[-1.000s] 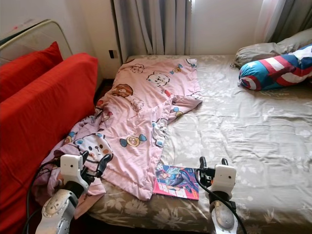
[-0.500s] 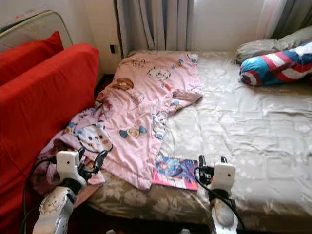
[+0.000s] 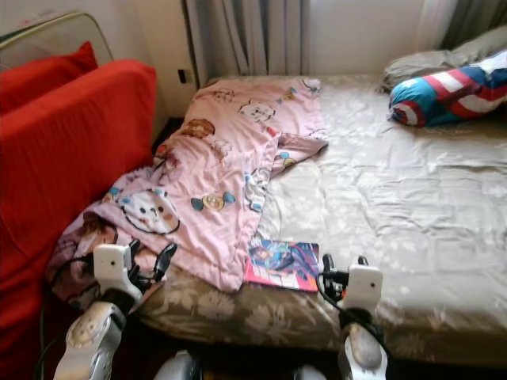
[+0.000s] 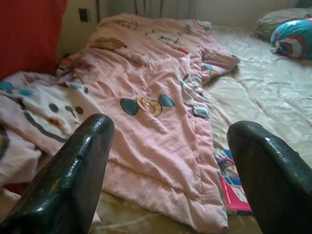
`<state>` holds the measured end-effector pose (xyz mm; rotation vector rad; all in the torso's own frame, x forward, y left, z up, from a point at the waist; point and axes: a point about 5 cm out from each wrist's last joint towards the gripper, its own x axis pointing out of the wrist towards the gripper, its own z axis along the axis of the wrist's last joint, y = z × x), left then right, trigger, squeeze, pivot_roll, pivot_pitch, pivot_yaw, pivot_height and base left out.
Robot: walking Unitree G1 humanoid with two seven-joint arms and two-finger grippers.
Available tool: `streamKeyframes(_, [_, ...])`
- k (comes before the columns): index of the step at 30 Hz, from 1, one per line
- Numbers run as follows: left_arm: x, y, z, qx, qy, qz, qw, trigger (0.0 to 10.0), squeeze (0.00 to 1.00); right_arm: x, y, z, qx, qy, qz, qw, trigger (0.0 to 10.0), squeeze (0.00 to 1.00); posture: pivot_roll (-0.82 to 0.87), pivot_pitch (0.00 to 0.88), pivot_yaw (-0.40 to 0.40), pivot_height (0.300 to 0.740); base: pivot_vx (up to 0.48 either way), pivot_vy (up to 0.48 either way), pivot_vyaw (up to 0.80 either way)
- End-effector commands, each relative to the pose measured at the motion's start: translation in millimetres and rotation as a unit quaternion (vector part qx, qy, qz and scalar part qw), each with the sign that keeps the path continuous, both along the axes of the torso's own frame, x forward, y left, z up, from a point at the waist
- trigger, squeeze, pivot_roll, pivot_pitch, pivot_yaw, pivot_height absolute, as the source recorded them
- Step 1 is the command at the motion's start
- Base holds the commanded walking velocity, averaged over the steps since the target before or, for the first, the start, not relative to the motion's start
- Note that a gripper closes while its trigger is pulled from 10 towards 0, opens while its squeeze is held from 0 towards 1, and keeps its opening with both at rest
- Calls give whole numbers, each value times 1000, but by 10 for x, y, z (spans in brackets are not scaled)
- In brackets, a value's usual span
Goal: Clean up the room
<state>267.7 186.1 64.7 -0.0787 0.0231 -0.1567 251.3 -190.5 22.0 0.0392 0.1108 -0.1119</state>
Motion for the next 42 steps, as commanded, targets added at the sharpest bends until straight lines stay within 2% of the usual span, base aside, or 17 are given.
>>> streamKeyframes(1, [7,43,17,-1,0,7,1000,10000,0,13,41,2,8,0,6,1000,10000,0,-63,44,34,642,0,0,0])
streamKeyframes(9, [-3,26,-1,2,6,2,1000,10000,0,32,81,-46,9,26,16,999,10000,0,-62,44,34,632,0,0,0])
streamKeyframes(14, [-4,23,-7,1,7,1,1000,10000,0,18,99,-14,13,4,25,1000,10000,0,-62,45,33,622,0,0,0])
streamKeyframes(42, [-23,-46,-45,0,20,-20,1000,10000,0,1,200,-66,21,17,49,998,10000,0,-65,22,44,622,0,0,0])
